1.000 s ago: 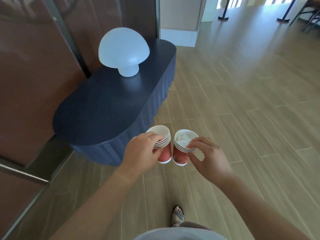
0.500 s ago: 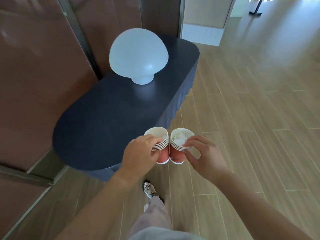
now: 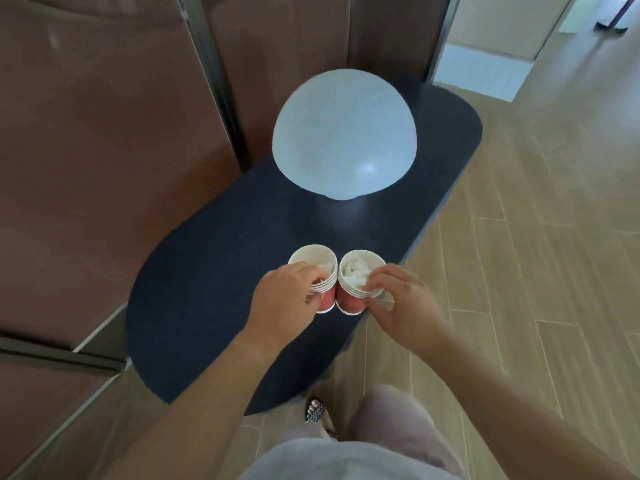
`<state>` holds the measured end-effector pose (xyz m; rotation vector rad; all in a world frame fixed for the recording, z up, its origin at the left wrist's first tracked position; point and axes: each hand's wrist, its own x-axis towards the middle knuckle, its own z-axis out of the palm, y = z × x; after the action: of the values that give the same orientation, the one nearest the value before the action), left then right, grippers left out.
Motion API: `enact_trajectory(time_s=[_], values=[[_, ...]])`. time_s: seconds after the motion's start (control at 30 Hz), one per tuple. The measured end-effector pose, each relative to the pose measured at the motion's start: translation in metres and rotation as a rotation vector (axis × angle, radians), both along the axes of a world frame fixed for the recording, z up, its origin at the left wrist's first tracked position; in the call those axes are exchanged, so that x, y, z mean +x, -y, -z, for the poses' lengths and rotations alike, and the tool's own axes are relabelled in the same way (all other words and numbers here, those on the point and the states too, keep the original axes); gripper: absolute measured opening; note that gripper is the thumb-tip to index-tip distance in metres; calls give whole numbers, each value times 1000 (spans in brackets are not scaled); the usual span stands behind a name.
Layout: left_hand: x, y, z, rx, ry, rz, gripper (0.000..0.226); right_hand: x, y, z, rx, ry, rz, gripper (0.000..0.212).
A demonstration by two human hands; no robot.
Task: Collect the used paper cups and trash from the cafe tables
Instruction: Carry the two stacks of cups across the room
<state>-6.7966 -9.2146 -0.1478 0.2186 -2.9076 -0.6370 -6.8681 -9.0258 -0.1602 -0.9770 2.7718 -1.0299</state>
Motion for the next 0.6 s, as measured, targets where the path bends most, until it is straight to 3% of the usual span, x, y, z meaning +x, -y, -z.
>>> enact_trajectory(time_s=[0.6], values=[[-67, 80, 48, 13, 281, -469, 27, -146, 140, 57, 244, 92, -536, 11]])
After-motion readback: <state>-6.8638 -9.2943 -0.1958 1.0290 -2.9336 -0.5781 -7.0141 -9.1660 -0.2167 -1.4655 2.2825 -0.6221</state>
